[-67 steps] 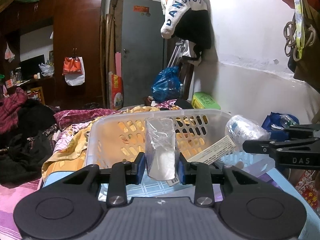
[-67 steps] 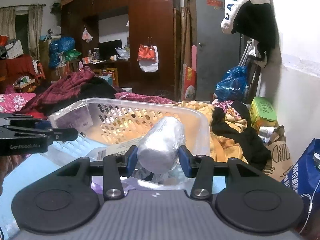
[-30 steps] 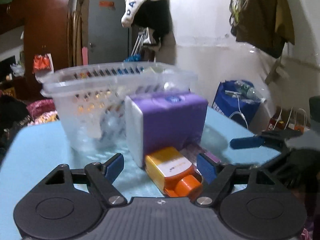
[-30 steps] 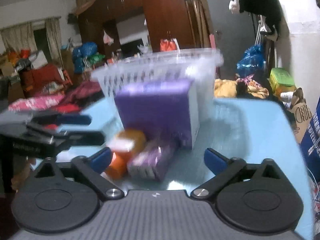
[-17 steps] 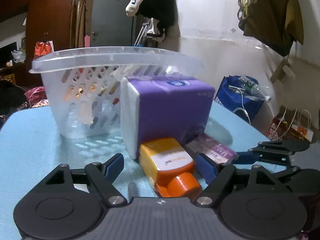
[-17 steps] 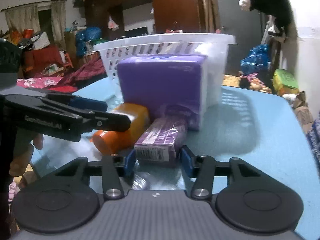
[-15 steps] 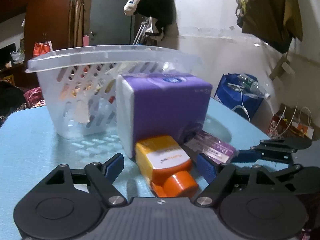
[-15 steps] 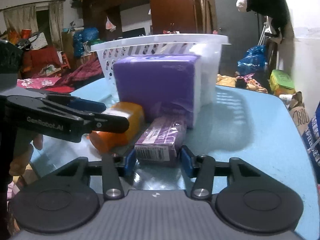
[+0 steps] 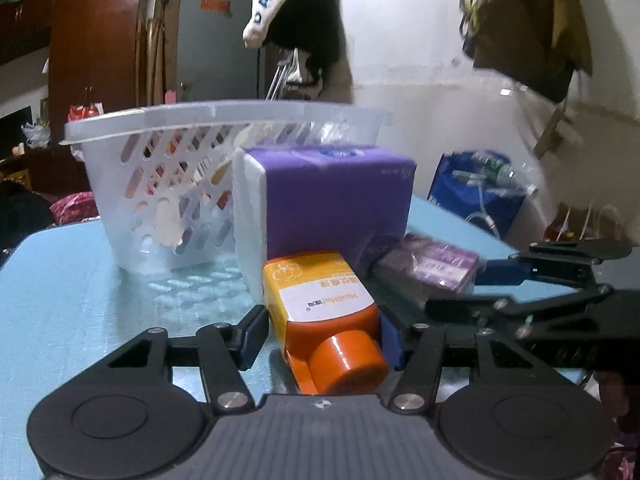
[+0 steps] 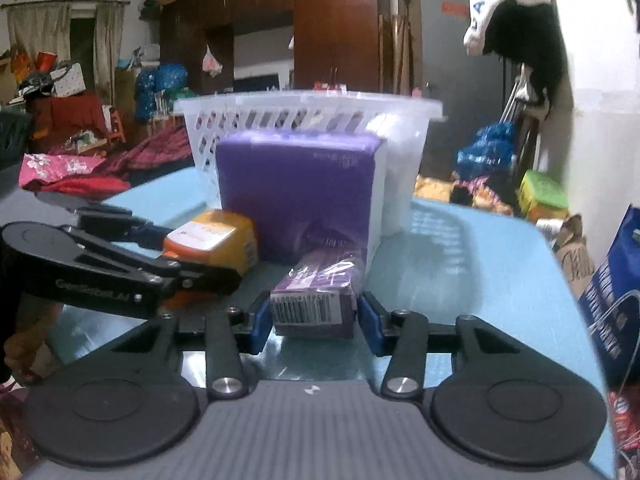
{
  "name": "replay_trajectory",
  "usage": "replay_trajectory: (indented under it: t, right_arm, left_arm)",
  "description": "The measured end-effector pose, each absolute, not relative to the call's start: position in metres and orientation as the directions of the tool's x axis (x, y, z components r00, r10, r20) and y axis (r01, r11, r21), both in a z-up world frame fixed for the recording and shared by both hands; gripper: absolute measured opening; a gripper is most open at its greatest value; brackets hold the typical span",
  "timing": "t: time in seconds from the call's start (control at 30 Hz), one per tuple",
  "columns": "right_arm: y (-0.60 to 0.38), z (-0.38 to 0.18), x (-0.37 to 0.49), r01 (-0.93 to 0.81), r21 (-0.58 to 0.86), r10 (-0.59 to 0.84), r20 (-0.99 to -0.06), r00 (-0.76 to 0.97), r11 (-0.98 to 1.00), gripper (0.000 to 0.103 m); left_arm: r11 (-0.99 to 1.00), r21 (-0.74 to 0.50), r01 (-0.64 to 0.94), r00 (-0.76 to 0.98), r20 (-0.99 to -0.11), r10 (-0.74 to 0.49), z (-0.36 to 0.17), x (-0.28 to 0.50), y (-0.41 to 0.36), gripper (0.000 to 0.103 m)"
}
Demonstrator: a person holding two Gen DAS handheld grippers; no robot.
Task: Organize objects
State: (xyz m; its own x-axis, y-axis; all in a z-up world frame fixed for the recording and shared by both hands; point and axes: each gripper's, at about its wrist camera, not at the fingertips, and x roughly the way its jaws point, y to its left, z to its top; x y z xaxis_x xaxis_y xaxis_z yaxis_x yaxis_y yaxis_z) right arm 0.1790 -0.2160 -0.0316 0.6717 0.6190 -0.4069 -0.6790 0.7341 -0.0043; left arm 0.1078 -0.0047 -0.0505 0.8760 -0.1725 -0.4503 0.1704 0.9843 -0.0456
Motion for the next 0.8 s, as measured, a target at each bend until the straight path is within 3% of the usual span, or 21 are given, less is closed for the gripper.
replay_trajectory:
  t: [0.27,0.47,0.57,0.67,0.8]
  right_arm:
    - [-0.238,0.006,0.162,-0.692,0.027,0.669,-0.288,0.686,0.721,0.047]
    - [-0.222,0.051,0.18,-0.693,-0.016,0.677,-0.197,0.709,0.72,0.047]
    - [-0.201,0.073,0.213,-0.719,0.009,0.707,-0.193,0.68,0.695,0.047]
    - [-0.171,0.084,0.255,-0.678,0.002,0.654,-0.265,0.708,0.735,0.046]
    - [-0.154,0.088,0.292,-0.633,0.037,0.607,-0.331,0.722,0.773,0.046]
  left_arm:
    - [0.979,-0.094,0.179,0.944,-0.264,-0.198,-0.015,0.067,0.024,0.06]
    - [0.99,-0.072,0.12,0.971,-0.201,-0.133,0.044,0.089,0.045,0.06]
    - [0.995,-0.057,0.082,0.968,-0.231,-0.093,0.064,0.13,0.048,0.06]
    - [0.995,-0.085,0.061,0.941,-0.327,-0.086,0.077,0.18,0.055,0.06]
    - [0.999,-0.032,-0.028,0.909,-0.418,0.012,0.081,0.223,0.053,0.06]
